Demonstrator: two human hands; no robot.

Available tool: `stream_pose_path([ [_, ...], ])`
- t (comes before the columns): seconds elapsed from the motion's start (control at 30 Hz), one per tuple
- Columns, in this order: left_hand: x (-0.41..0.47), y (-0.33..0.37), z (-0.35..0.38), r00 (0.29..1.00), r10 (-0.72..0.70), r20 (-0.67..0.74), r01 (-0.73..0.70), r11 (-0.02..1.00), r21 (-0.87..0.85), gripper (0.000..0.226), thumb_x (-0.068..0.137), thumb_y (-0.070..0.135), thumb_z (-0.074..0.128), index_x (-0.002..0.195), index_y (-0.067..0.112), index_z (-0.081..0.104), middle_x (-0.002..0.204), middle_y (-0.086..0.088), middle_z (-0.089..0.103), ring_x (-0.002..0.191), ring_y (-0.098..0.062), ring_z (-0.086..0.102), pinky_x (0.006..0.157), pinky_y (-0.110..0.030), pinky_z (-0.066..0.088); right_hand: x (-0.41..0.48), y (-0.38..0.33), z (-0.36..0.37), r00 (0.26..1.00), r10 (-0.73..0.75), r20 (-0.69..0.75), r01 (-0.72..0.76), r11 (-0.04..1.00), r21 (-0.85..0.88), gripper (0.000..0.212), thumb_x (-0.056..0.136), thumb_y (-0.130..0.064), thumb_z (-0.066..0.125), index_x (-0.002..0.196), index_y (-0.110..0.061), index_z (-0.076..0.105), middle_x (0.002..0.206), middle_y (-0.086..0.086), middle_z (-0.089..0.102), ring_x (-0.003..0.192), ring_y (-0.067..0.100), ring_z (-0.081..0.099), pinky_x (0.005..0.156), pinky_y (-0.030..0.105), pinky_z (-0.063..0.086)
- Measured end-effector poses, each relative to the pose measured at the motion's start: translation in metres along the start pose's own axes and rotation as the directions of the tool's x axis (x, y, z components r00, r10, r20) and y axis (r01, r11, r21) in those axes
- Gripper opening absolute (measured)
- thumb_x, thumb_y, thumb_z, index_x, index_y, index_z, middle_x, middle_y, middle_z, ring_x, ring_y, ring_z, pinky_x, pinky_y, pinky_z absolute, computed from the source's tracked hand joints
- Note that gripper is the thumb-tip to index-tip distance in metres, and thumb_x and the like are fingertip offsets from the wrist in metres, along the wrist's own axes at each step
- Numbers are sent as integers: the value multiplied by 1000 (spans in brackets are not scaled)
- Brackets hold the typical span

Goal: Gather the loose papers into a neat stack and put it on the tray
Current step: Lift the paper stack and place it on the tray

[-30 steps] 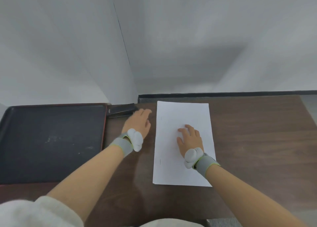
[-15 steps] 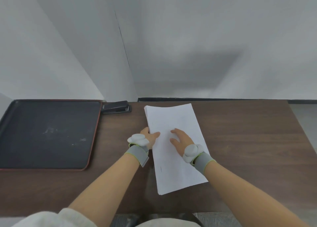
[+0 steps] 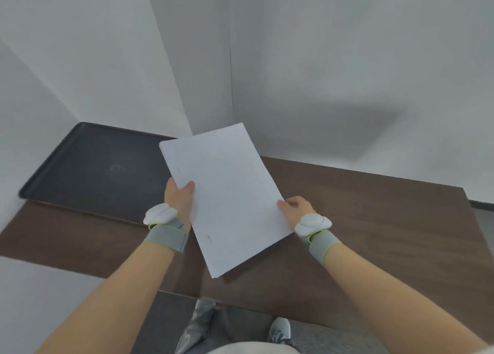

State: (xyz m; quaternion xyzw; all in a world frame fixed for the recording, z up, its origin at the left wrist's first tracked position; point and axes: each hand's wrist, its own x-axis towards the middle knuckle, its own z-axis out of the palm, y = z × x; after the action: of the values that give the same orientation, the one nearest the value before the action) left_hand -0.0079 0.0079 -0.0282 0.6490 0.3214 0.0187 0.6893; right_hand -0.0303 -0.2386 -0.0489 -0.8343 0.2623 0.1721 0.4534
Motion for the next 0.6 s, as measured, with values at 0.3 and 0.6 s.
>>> stream_pose_path([
  [0.3, 71, 33, -123, 960, -77, -269, 41, 989, -140, 44, 91, 11, 50, 134, 7, 41, 132, -15, 54, 87, -25, 57, 85, -34, 42, -4, -119, 111, 980, 9, 198, -144, 721, 678, 47, 82, -21, 68, 124, -10, 49, 121, 13, 60, 96, 24, 62, 85, 33, 52],
  [0.6, 135, 52, -207, 876, -224, -428, 285, 955, 84, 57, 95, 25, 41, 146, 11, 21, 146, -15, 39, 128, -36, 42, 101, -43, 37, -33, -198, 243, 929, -15, 370, -202, 817, 540, 66, 88, -1, 55, 143, -21, 22, 133, 13, 53, 113, 35, 58, 78, 43, 54],
])
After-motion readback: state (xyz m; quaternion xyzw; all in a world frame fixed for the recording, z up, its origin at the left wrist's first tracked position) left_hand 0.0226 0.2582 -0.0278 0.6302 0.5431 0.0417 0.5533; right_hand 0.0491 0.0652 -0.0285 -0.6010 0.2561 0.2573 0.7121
